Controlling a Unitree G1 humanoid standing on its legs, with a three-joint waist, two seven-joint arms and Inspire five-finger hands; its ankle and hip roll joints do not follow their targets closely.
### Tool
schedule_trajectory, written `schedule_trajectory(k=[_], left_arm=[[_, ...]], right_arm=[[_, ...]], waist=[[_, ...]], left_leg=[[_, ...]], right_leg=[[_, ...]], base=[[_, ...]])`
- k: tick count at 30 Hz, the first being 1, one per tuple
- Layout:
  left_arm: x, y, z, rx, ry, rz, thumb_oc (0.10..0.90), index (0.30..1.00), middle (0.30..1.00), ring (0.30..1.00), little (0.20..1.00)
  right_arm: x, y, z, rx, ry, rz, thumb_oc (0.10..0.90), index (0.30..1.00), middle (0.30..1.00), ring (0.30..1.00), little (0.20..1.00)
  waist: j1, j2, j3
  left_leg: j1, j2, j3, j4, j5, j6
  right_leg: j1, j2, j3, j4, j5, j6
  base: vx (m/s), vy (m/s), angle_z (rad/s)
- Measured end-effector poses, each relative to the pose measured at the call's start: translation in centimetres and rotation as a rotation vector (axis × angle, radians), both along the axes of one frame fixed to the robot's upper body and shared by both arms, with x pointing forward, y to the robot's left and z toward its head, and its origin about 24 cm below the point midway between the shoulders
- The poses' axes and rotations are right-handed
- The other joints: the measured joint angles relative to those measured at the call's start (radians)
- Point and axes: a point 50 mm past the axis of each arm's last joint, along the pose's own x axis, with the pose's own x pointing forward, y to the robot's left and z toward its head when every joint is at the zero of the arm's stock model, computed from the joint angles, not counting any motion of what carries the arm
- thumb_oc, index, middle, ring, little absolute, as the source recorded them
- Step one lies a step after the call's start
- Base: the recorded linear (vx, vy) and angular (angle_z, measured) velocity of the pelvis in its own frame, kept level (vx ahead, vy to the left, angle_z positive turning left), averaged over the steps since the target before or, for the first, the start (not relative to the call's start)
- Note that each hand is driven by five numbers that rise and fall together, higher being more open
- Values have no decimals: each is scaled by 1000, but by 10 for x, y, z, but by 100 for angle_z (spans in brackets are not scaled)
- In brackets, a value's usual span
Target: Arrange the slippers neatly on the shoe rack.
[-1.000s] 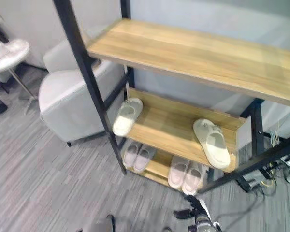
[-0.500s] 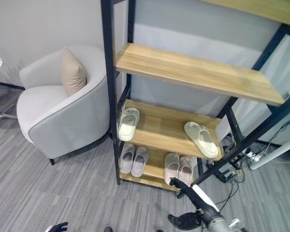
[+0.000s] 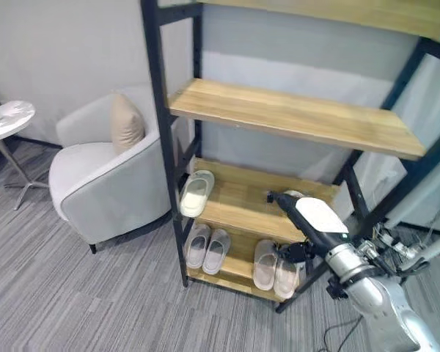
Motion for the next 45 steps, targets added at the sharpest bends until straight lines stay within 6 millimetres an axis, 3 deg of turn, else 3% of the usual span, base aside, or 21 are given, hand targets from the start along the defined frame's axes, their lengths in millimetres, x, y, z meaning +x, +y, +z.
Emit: schedule_trajectory(k=[5,9,14,20,22,25,29,36,45], left_arm=[[-13,-5,-2,-26,47,-31,800,900,900,900,900],[0,-6,-1,-30,11,-37,800,900,900,900,900],[40,-18,3,-56,-104,-118,800,900,900,900,900],[50,-22,5,-74,-144,-116,800,900,900,900,900],[56,-23,7,-79,-169,-126,800,900,900,900,900],[61,-23,7,-78,-179,-132,800,900,900,900,900],[68,-25,9,-83,-195,-145,800,900,900,900,900],[68,-25,9,-88,-194,-130,800,900,900,900,900],[66,-21,10,-84,-194,-132,800,900,900,900,900]], right_arm=[[20,-19,-8,-62,21,-101,800,900,900,900,900],[33,-30,7,-146,-20,-151,800,900,900,900,900],[61,-61,47,-225,-124,-287,800,900,900,900,900],[76,-85,76,-282,-182,-410,800,900,900,900,900],[86,-84,101,-286,-253,-413,800,900,900,900,900],[90,-87,121,-250,-327,-444,800,900,900,900,900],[89,-106,151,-286,-356,-532,800,900,900,900,900],[80,-111,151,-203,-364,-545,800,900,900,900,900],[60,-122,117,-135,-230,-537,800,900,900,900,900]], waist=[[14,12,7],[17,35,46],[17,70,118],[36,80,159],[40,85,185],[50,86,192],[65,93,201],[61,93,201],[36,83,207]], left_leg=[[-24,-16,-26,-14,20,-2],[-46,-28,-47,-93,75,-1],[-106,-24,-70,-161,145,-6],[-135,-28,-85,-199,176,-4],[-145,-30,-93,-208,184,-5],[-159,-32,-98,-210,186,-5],[-181,-34,-117,-222,198,-7],[-182,-35,-127,-225,200,-9],[-182,-29,-115,-227,204,-13]], right_leg=[[-23,-5,-20,6,-3,1],[-75,-11,-16,10,-3,1],[-149,3,-27,-8,23,-6],[-175,5,-46,-34,42,-4],[-183,6,-49,-37,42,-4],[-195,5,-48,-37,42,-4],[-213,6,-50,-37,42,-3],[-211,7,-51,-38,40,-1],[-217,10,-37,-39,34,-1]], base=[[5,-22,19],[-1,-36,13],[-33,-19,9],[10,-20,8],[63,-22,10],[34,-19,7],[52,-27,13],[42,-25,4],[33,-37,-4]])
